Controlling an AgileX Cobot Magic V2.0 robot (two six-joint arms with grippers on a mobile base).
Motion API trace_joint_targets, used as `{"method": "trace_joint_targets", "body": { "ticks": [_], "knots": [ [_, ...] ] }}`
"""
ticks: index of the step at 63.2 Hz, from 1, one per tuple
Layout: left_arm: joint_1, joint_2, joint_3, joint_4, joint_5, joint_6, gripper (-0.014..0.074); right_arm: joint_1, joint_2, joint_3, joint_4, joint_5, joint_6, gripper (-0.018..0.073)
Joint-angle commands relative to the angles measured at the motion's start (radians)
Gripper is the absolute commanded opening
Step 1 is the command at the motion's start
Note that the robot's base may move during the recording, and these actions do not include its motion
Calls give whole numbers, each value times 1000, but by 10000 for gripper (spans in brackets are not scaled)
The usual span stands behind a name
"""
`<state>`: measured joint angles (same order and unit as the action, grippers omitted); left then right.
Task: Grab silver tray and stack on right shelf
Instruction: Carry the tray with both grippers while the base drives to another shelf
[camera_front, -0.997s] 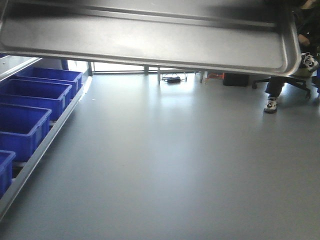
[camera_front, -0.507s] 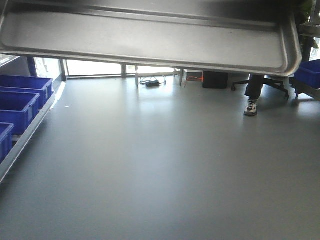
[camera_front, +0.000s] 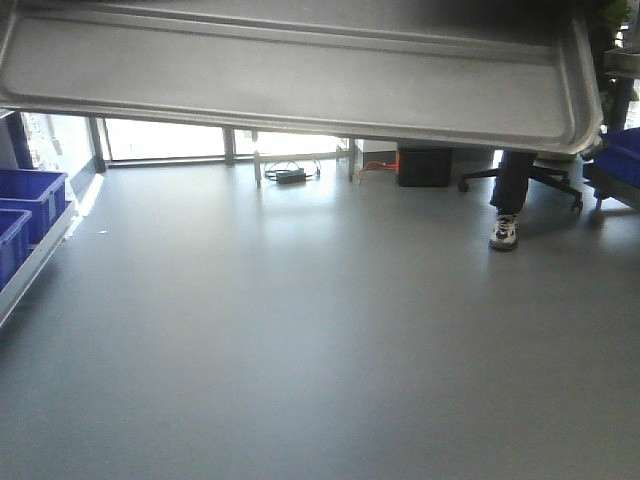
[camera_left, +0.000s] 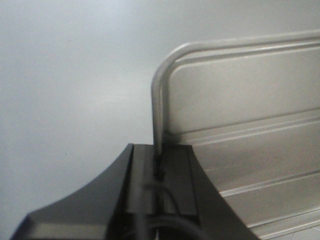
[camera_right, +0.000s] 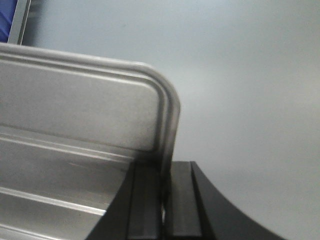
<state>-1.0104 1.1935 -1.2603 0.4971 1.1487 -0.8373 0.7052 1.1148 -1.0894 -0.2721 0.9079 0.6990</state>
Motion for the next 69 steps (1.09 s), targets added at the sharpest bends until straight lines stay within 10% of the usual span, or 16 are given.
{"method": "trace_joint_targets", "body": {
  "ticks": [1, 69],
  "knots": [
    [-3, -21, -30, 62, 22, 11, -101, -7, -21, -37, -63, -30, -16, 57],
    [-3, -21, -30, 62, 23, 11, -101, -7, -21, -37, -63, -29, -16, 57]
  ]
}}
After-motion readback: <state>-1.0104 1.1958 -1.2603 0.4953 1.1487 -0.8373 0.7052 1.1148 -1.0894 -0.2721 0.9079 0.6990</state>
